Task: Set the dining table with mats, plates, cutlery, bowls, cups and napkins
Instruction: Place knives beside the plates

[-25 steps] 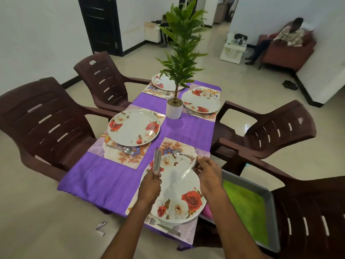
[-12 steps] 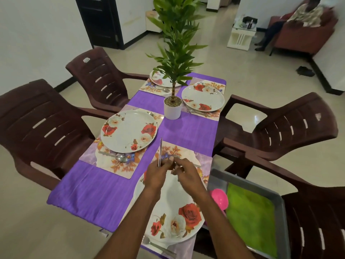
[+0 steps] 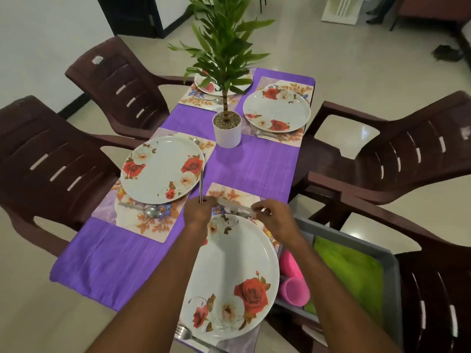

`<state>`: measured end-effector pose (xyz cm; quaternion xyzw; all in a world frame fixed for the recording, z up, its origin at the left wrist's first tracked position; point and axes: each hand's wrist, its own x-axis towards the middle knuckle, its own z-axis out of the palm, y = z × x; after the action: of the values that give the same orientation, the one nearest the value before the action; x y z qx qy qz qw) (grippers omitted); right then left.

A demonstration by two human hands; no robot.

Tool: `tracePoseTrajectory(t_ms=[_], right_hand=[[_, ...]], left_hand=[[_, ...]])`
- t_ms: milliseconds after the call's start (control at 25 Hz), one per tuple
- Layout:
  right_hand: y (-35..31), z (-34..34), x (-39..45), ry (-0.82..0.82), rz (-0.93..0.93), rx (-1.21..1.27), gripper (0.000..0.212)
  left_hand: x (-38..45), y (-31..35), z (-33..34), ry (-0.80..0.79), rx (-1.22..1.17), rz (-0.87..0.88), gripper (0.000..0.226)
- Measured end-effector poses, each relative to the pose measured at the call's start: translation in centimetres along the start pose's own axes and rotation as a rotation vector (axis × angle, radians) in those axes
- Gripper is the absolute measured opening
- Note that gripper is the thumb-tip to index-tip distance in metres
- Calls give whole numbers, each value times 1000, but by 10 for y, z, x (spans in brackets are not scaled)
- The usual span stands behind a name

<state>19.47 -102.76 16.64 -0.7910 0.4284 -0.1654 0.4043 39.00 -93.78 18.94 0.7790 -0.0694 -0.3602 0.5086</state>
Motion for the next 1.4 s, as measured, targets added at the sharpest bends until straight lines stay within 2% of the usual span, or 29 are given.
tracePoseTrajectory(t_ms=[160, 240, 480, 680, 1120, 1240, 1320, 1400], right_hand=[[22, 6, 29, -72, -130, -290, 27], [31, 7, 40, -74, -117, -386, 27], [51, 21, 60, -76, -118, -687, 19], [61, 31, 68, -68, -102, -789, 30], [63, 28, 48, 4, -29, -732, 34], [62, 29, 46, 36, -31, -746, 33], [57, 32, 46, 115, 12, -604, 35], [38, 42, 44, 206, 88, -256, 36]], left_hand=[[62, -11, 22, -82, 1, -106, 16], [82, -16, 32, -96, 49, -136, 19], [87, -5, 55, -104, 186, -188, 6], [112, -36, 50, -148, 201, -157, 11], [57, -21, 20, -173, 161, -31, 32], [36, -19, 10, -177, 147, 7, 31], [23, -18, -1, -213, 112, 29, 28], [10, -18, -14, -247, 19, -7, 26]])
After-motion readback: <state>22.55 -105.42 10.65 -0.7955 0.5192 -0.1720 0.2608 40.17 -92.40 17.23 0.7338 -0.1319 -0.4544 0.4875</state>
